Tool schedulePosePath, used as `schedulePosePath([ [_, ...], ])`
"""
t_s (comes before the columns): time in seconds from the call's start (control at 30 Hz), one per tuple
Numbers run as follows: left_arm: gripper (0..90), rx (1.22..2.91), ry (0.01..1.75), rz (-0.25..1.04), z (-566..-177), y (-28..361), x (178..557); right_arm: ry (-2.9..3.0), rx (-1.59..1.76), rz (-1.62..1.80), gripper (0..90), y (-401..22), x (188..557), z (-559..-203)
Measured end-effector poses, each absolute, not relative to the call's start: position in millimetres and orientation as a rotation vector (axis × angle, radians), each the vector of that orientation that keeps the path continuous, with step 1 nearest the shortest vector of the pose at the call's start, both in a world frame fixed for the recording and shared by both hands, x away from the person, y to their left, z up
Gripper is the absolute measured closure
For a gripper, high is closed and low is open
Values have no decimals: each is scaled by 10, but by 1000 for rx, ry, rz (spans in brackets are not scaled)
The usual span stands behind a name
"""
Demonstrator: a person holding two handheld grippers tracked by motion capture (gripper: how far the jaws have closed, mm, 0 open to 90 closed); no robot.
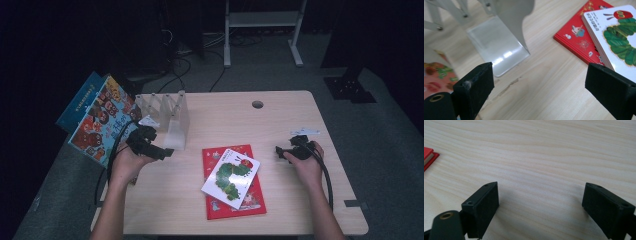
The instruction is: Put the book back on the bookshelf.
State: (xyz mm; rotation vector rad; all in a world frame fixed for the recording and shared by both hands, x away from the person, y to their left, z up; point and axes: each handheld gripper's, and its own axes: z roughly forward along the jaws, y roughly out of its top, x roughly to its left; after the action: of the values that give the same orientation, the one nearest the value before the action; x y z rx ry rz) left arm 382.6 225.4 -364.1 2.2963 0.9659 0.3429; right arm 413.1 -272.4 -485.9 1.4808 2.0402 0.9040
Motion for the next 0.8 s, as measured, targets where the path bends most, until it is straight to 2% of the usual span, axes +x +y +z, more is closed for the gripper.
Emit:
schedulePosePath([
  [0.23, 72, 2332, 923, 328, -3906, 2148, 3741, 2041, 1481, 903, 128, -2724, 4130, -4858],
  [0.33, 33, 2346, 915, 334, -4022, 2118, 3719, 2041, 1480, 902, 126, -2727, 4128, -4858],
  [0.53, 19, 2370, 900, 318, -4227, 2094, 3681, 2041, 1481, 904, 132, -2727, 4125, -4858],
  [0.63, 13, 2388, 885, 322, -4313, 2075, 3667, 2048, 1465, 914, 177, -2730, 4109, -4855],
  [0.67, 4, 2394, 879, 324, -4336, 2069, 3660, 2048, 1465, 918, 229, -2732, 4100, -4847],
  [0.7, 4, 2401, 869, 328, -4356, 2065, 3653, 2053, 1455, 926, 339, -2734, 4068, -4829],
  [0.8, 4, 2396, 848, 342, -4410, 2062, 3634, 2079, 1441, 929, 388, -2728, 4036, -4809],
])
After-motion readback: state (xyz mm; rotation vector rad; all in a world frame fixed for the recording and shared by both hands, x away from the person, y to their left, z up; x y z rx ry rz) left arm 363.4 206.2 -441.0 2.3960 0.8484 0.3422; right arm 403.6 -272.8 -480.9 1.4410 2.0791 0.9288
